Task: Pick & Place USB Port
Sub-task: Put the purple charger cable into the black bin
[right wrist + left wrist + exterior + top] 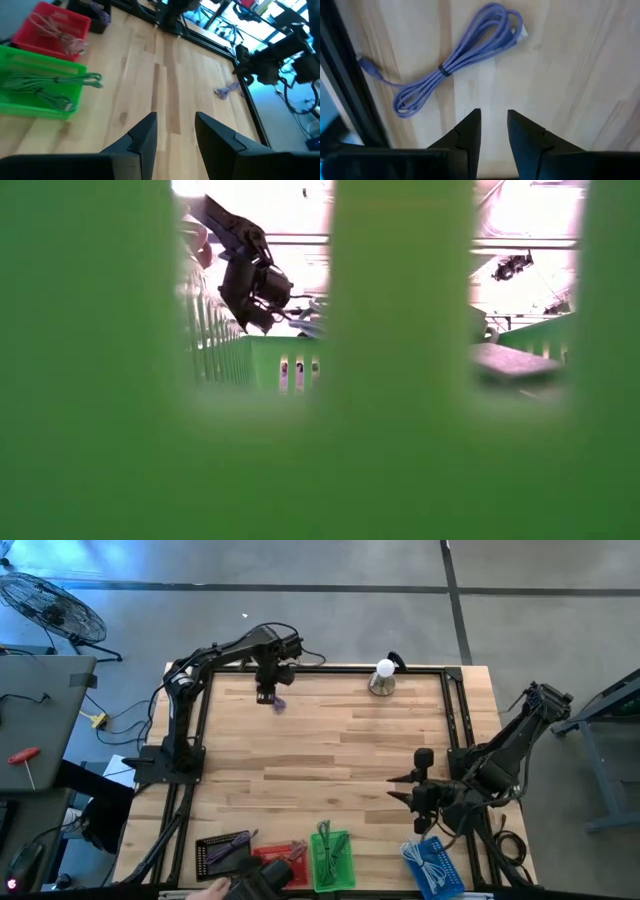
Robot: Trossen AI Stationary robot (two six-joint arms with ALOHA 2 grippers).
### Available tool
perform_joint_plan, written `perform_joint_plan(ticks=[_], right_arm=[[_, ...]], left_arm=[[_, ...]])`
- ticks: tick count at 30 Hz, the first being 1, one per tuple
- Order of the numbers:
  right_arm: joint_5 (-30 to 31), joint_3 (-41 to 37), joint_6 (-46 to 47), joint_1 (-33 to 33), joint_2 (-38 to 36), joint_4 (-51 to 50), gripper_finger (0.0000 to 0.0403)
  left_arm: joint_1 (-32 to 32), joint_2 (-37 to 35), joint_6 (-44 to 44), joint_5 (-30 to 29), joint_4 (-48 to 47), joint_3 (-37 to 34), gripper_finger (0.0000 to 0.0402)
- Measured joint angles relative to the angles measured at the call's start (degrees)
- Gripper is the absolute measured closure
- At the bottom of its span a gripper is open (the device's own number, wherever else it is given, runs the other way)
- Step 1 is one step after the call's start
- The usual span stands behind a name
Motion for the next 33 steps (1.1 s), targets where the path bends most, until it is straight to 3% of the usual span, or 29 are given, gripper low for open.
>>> perform_joint_plan(ticks=[6, 13, 17, 24, 33], right_arm=[[-2.04, 0.0, -0.02, -3.67, 0.0, -0.77, 0.0279], [-7.61, 0.0, -0.04, -6.19, 0.0, -0.78, 0.0279], [-7.71, 0.0, 0.0, -6.4, 0.0, -1.12, 0.0279], [-7.73, 0.0, 0.28, -6.37, 0.0, -1.26, 0.0279], [-7.67, 0.0, 0.25, -6.37, 0.0, -1.54, 0.0279]], left_arm=[[1.85, 0.0, -5.23, 5.85, 0.79, 0.0, 0.0289], [1.74, 0.01, -6.91, 6.3, 3.32, 0.04, 0.0215], [1.74, 0.02, 2.25, 5.55, 3.01, 0.07, 0.0187], [1.74, 0.0, 15.1, 3.0, 4.29, 0.04, 0.0188], [1.76, 1.56, 19.26, 1.6, 7.18, 0.11, 0.0195]])
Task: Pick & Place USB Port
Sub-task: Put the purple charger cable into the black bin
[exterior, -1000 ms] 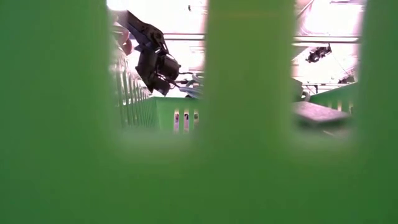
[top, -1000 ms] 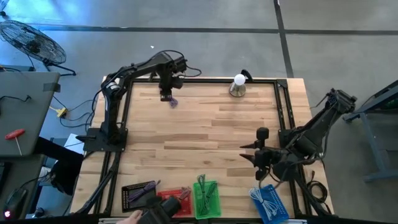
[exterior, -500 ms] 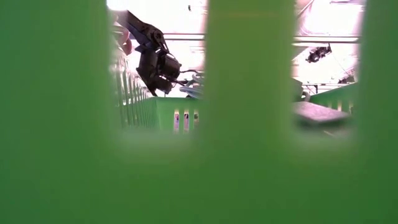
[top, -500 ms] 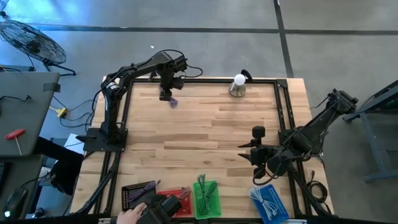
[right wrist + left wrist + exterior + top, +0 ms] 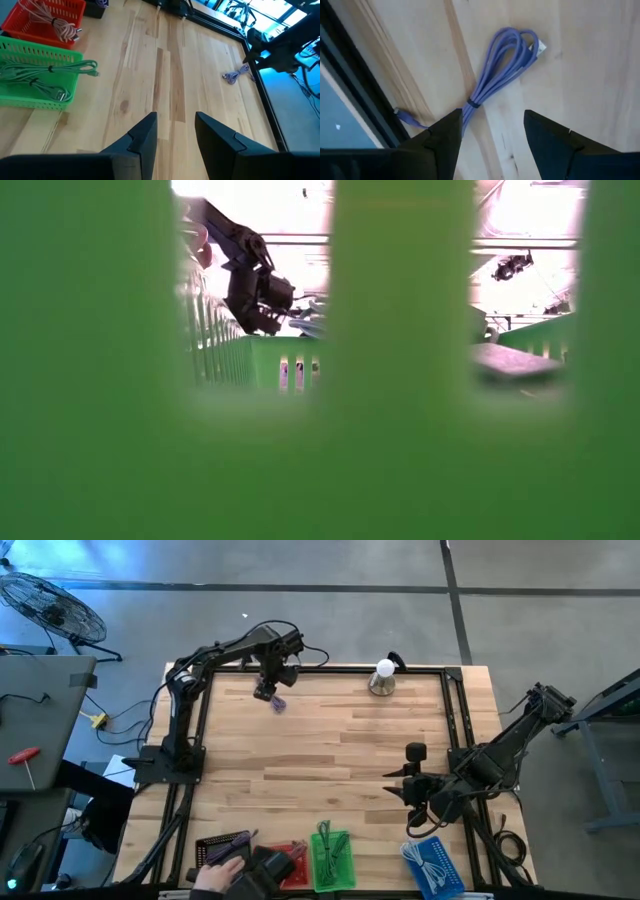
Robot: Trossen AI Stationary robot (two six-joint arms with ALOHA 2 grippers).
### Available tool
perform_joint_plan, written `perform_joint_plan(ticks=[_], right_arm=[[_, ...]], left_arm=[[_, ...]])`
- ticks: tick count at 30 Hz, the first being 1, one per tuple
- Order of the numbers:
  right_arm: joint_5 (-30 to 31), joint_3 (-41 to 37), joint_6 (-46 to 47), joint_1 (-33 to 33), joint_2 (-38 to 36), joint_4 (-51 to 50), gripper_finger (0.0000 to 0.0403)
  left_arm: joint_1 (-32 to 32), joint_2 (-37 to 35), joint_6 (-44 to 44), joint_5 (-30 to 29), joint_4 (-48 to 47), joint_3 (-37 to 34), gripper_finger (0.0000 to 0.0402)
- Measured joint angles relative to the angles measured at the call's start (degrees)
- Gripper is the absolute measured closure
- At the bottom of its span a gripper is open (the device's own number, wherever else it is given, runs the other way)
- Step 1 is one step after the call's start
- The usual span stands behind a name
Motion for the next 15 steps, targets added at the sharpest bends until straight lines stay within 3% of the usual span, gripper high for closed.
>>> perform_joint_plan(ticks=[6, 15], right_arm=[[0.18, 0.0, -0.46, 0.0, 0.0, -0.28, 0.0279], [-0.01, 0.0, -1.43, -1.28, 0.0, -0.47, 0.0279]], left_arm=[[-0.02, 1.87, -0.76, -3.19, -0.48, -0.02, 0.0195], [-0.02, 1.97, 0.35, -1.84, -0.91, -0.02, 0.0195]])
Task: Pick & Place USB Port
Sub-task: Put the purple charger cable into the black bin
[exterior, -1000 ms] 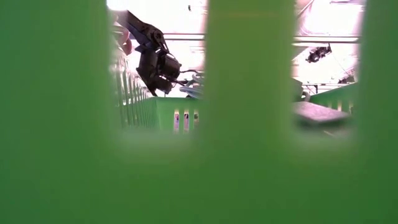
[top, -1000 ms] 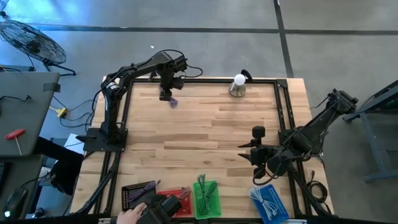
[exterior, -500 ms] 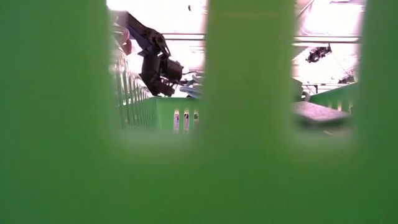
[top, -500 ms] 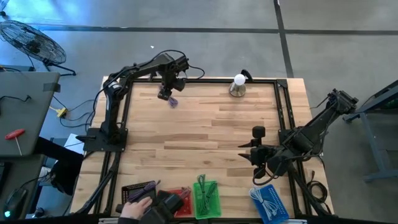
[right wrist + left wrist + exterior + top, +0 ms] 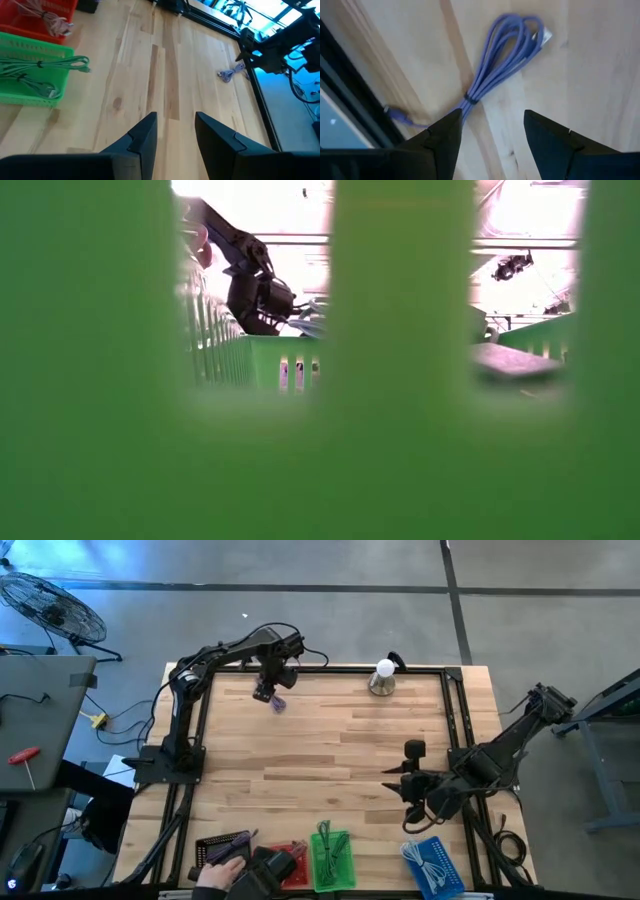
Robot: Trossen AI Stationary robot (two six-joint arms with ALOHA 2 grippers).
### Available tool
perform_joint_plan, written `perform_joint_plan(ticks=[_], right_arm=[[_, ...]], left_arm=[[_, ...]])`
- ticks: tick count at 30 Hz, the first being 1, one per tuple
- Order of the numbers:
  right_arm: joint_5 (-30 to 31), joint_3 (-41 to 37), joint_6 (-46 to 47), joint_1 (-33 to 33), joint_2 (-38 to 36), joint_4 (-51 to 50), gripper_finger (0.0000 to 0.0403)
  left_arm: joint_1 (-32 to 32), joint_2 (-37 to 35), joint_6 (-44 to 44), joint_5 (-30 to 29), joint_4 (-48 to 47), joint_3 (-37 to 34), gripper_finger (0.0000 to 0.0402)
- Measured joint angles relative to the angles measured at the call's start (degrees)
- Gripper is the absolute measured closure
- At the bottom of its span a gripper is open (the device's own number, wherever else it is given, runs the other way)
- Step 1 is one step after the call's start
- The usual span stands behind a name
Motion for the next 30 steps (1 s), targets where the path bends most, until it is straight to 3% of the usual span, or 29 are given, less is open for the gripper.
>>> perform_joint_plan(ticks=[8, 30], right_arm=[[-3.06, -0.04, 0.26, -1.58, 0.0, -0.15, 0.0279], [-3.07, -0.04, 0.13, -1.73, 0.0, -0.17, 0.0279]], left_arm=[[0.0, 3.27, -1.06, -1.19, -1.03, 0.0, 0.0196], [-0.09, 7.92, -2.14, -3.46, -0.32, 0.13, 0.0196]])
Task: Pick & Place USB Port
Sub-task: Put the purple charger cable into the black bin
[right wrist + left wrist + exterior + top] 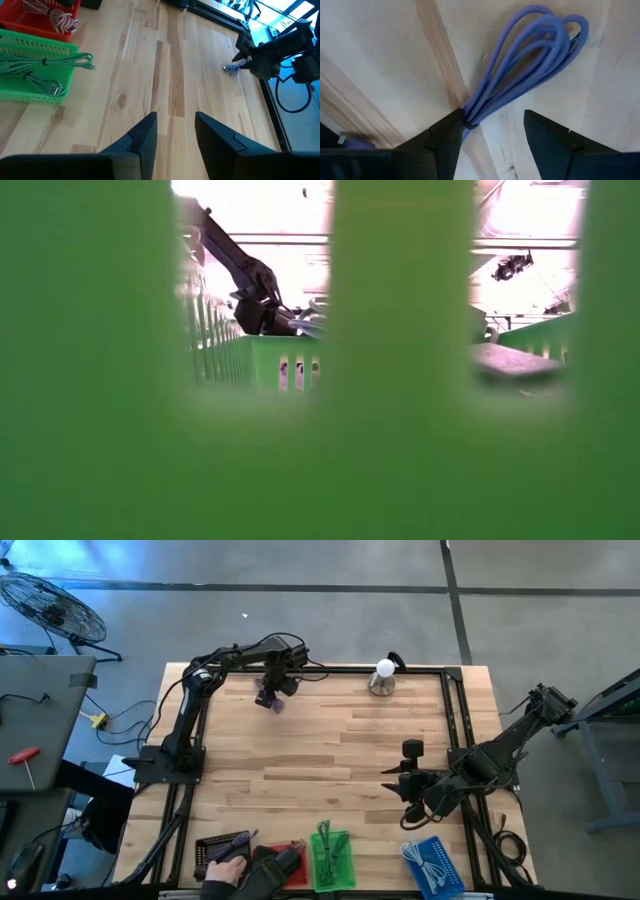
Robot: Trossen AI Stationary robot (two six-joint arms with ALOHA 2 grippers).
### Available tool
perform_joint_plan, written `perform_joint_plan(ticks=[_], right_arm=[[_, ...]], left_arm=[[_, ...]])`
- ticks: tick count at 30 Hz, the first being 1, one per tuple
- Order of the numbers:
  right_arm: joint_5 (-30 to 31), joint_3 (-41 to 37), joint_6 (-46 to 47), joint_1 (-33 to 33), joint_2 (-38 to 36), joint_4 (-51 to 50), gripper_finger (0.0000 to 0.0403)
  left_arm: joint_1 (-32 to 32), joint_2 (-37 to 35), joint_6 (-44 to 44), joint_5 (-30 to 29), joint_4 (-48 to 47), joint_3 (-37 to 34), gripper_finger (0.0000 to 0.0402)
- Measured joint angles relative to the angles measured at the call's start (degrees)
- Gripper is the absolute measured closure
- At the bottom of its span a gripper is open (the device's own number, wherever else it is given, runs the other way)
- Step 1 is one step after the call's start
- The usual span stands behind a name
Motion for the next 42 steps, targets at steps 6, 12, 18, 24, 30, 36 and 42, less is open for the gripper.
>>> perform_joint_plan(ticks=[6, 12, 18, 24, 30, 36, 42], right_arm=[[0.29, 0.0, -0.34, 0.0, 0.0, -0.08, 0.0279], [0.45, 0.0, -0.48, 0.0, 0.0, -0.11, 0.0279], [0.67, 0.0, -0.47, 0.0, 0.0, -0.11, 0.0279], [0.68, 0.0, -0.17, 0.0, 0.0, -0.11, 0.0279], [0.52, 0.0, 0.07, 0.0, 0.0, -0.09, 0.0279], [0.48, -0.61, 0.1, 0.0, 0.0, 0.31, 0.0279], [0.5, -3.3, -0.02, 0.0, 0.0, 1.85, 0.0279]], left_arm=[[0.03, 0.04, 0.5, -0.96, 0.12, 0.0, 0.0256], [0.07, 0.13, 1.4, -3.01, 0.15, -0.11, 0.0388], [0.03, 0.13, 0.35, -4.43, 0.34, -0.11, 0.0398], [0.02, 0.13, -1.48, -4.87, 0.36, -0.11, 0.0401], [-0.38, 0.13, -4.06, -5.64, 0.09, -0.13, 0.0401], [-2.07, 0.07, -5.28, -8.67, -0.73, -0.29, 0.0401], [-2.99, -0.72, -6.19, -9.32, -1.44, -0.26, 0.0401]])
